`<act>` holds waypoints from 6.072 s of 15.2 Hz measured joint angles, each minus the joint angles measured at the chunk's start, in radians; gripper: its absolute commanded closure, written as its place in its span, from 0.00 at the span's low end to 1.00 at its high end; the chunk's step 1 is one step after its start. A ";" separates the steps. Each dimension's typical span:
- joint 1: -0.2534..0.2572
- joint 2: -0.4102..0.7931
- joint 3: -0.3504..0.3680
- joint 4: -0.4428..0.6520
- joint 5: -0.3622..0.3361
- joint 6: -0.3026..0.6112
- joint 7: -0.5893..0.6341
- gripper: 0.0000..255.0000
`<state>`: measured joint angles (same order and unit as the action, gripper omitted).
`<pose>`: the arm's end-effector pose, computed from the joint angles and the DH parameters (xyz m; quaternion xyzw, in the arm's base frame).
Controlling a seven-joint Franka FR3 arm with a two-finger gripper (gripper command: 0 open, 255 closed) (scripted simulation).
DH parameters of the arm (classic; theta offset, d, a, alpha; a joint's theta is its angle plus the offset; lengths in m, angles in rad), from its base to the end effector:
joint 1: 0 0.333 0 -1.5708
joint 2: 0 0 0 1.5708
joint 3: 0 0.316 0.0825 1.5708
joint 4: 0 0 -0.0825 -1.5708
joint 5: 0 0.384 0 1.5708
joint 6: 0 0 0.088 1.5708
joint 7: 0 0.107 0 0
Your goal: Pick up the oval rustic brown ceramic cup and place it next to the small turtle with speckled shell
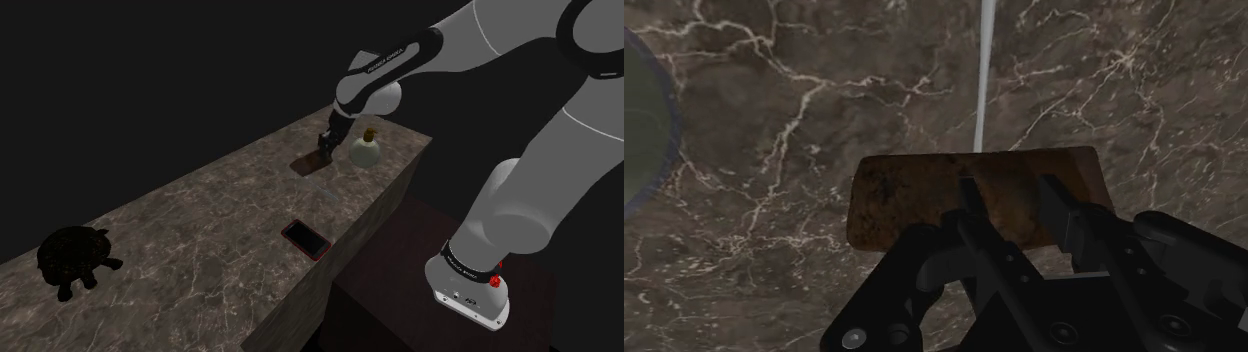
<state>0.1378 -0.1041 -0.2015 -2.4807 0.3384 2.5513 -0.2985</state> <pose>0.4782 -0.0347 0.3443 -0.9896 0.0158 -0.1030 0.0988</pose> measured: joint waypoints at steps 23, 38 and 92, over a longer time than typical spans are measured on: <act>0.077 -0.021 0.169 0.152 -0.111 -0.118 0.355 1.00; 0.232 0.269 0.324 0.501 -0.260 -0.133 0.765 1.00; 0.458 0.889 0.312 1.094 -0.423 0.140 1.053 0.00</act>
<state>0.5957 0.7849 0.1104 -1.3869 -0.0850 2.6913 0.7548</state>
